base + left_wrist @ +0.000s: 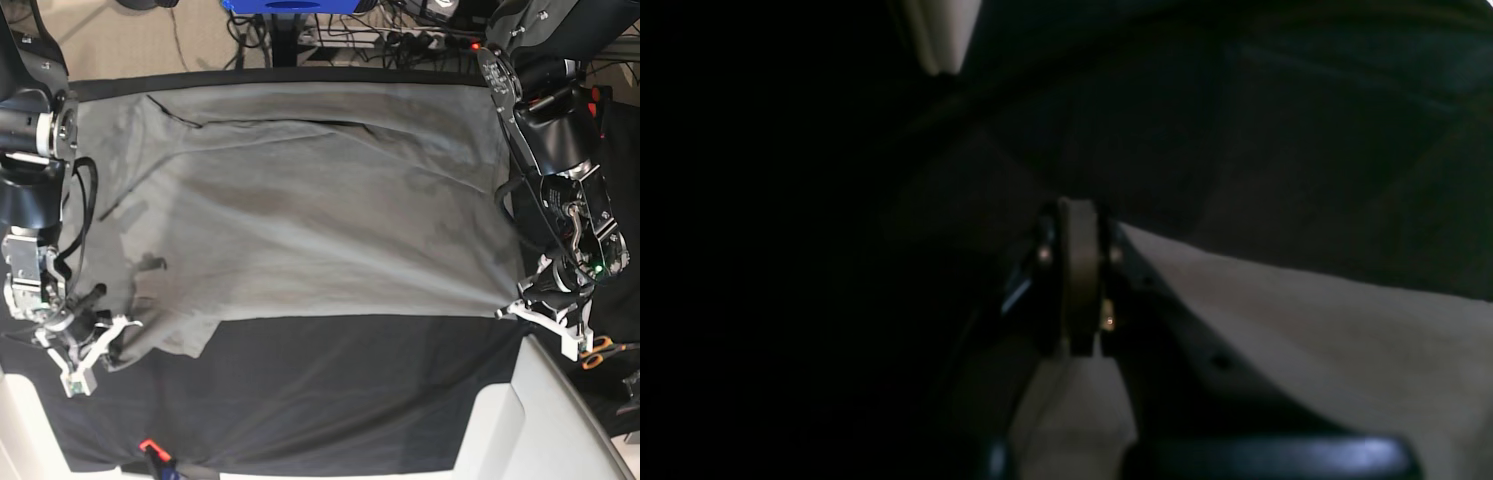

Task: Fold the T-shirt properly
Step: 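Pull the held shirt edges away from the arms with both grippers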

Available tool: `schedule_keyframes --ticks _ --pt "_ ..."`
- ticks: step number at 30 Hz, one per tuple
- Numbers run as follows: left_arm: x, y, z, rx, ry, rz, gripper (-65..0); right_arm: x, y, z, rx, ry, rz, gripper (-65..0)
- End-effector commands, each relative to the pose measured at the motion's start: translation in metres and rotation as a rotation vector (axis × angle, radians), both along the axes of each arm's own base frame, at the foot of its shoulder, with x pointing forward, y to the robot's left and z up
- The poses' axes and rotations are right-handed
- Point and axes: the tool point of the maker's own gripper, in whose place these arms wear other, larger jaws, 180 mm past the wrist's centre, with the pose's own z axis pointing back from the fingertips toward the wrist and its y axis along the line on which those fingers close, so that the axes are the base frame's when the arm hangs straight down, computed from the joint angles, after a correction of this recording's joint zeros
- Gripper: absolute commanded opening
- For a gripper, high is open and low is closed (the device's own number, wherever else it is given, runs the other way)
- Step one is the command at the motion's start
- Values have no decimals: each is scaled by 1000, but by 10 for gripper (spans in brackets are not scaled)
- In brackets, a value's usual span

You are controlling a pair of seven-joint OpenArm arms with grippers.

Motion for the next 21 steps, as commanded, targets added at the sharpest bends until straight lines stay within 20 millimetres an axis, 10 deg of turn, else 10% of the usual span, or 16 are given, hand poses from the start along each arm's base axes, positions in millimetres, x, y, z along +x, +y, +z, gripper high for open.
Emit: schedule_keyframes --ticks 1,21 --pt "14 8 22 18 -68 9 -650 18 -9 27 -5 -81 -11 -650" --pt "-28 8 -11 35 15 2 -650 -30 -16 -29 -47 184 -21 -650"
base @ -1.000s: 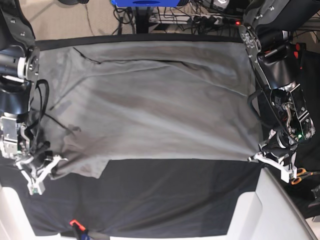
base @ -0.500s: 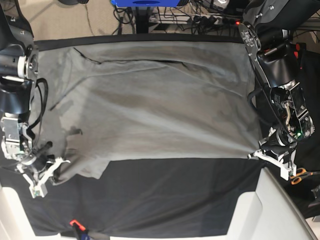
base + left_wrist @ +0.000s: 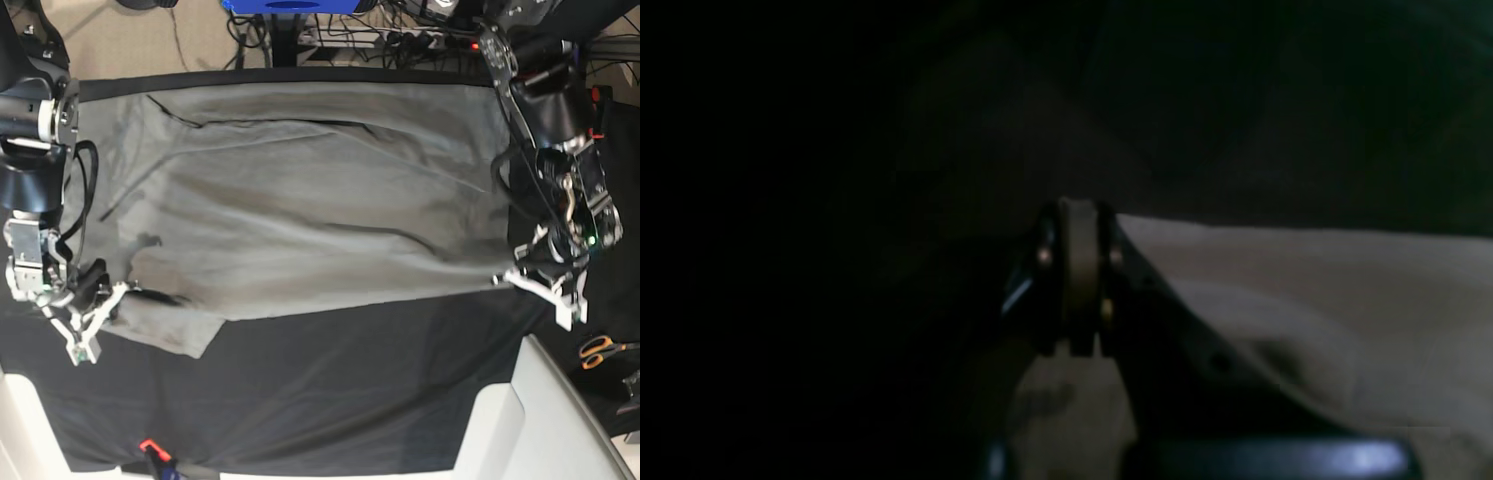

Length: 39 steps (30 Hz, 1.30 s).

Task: Fold the T-shirt properly
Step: 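Pull the held shirt edges away from the arms with both grippers, then fold the held edge over the shirt body toward the arms with both grippers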

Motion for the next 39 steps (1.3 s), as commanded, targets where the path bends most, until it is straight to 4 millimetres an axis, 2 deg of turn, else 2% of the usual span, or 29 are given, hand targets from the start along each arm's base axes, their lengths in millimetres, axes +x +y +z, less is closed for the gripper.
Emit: schedule_keyframes --ticks 1,6,16,22,30,33,39 --pt "10 8 20 31 -58 0 -650 16 -9 22 -12 -63 -6 -650" --pt "-5 -8 11 68 -27 -71 -650 4 -20 24 -67 -38 2 -650" --pt "-25 -9 6 97 -8 -90 -650 -27 -27 25 -152 28 21 -650" --pt "-37 -11 15 130 -24 -107 -650 -48 -23 23 -184 59 38 -650" --pt "-64 -18 4 142 15 -165 -650 -68 -25 20 -212 97 40 -650" --pt "-75 -24 3 150 23 -206 -650 -80 -36 20 -219 118 4 -650" --pt "-91 -27 4 167 34 -225 -650 -101 -33 14 -217 145 -4 -650"
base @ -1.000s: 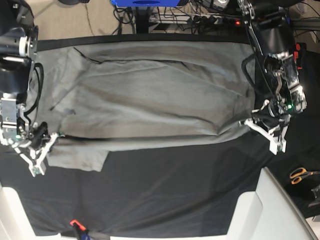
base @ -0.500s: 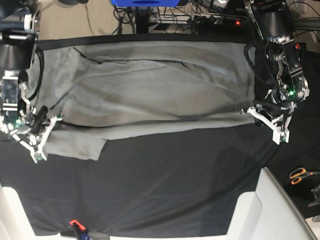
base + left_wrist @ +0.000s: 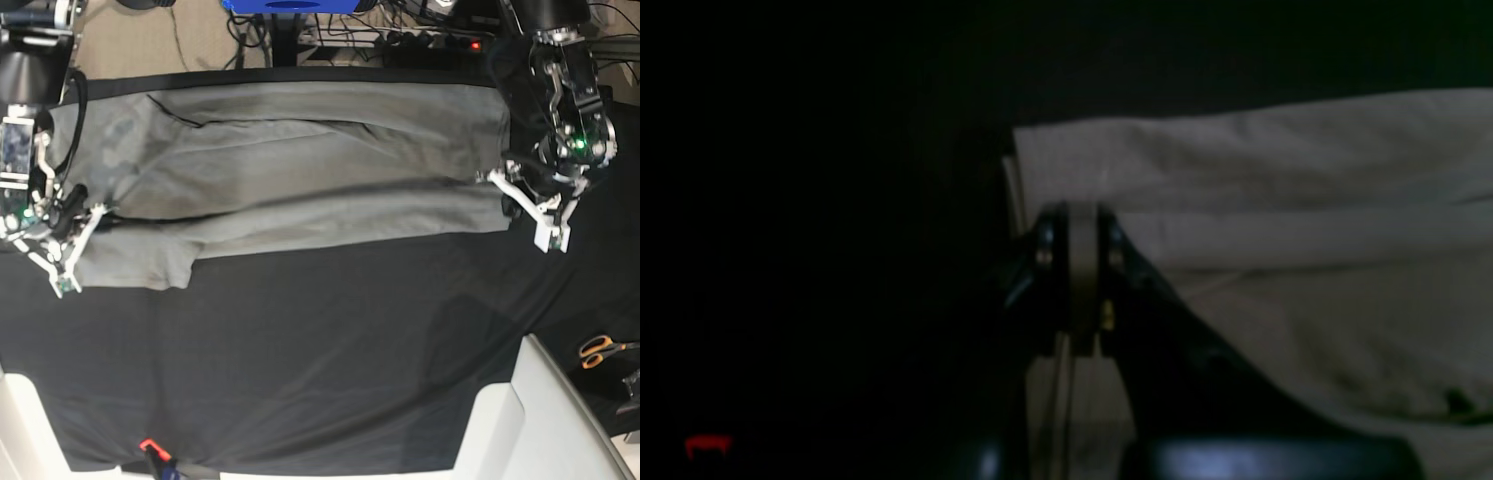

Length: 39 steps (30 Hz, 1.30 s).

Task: Fold the T-shirt properly
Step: 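Fold the held edge over the shirt body toward the arms with both grippers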

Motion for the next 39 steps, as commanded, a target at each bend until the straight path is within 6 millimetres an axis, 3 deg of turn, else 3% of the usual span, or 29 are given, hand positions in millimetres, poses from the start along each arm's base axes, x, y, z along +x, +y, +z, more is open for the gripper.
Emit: schedule_keyframes --ticks 1,12,27,39 --pt "9 4 14 16 -46 -4 -650 9 -3 11 -10 -39 0 -650" --pt "-4 -2 18 34 -43 -53 -650 -6 18 4 18 -32 8 -650" --pt "-9 3 18 44 -36 -52 -650 -10 3 5 -16 -14 5 -650" --pt "-4 8 34 87 -49 -73 -650 0 -15 35 -91 -46 13 -650"
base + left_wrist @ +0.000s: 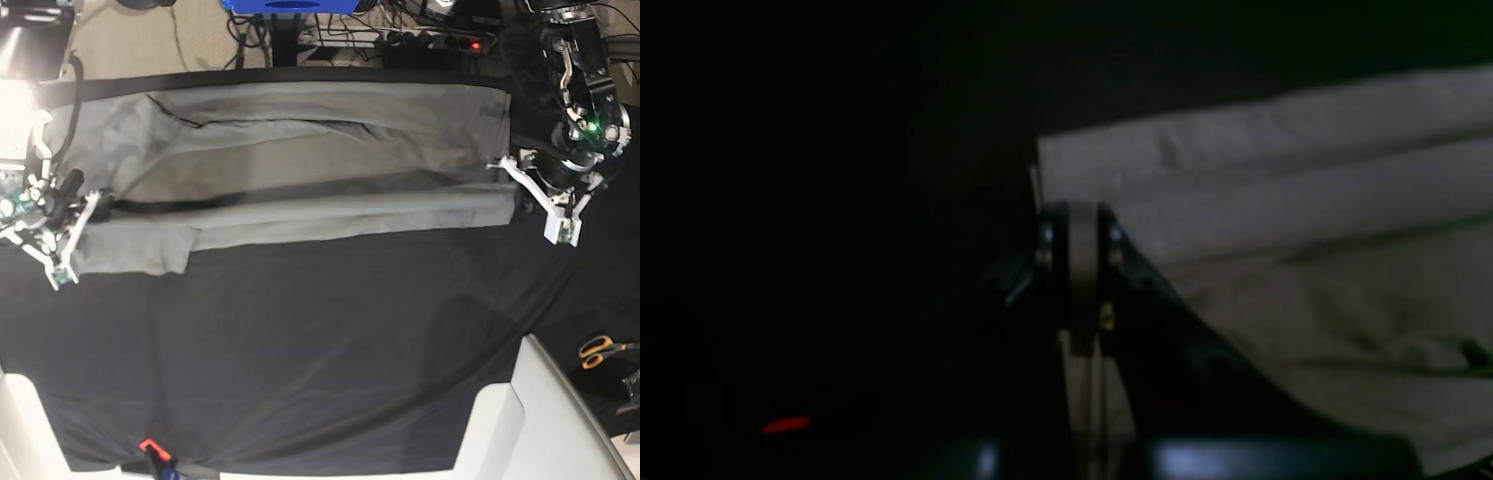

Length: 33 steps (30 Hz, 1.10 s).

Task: Fold the T-shirt properly
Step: 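Fold the held edge over the shirt body toward the arms with both grippers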

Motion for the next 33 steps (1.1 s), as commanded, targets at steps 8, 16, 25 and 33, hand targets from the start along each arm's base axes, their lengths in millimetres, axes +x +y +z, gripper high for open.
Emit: schedule_keyframes --ticks 8,16,25,33 --pt "0 2 8 28 12 -17 -650 -1 -9 7 -26 -2 -11 -650" --pt "-1 3 8 34 18 -30 -650 -17 -8 9 -27 -5 -31 -650" --pt "-20 2 -3 32 62 -30 -650 -29 -5 0 1 18 -64 -650" --pt "-22 2 -5 31 68 -32 -650 -31 -5 -3 5 27 -66 -650"
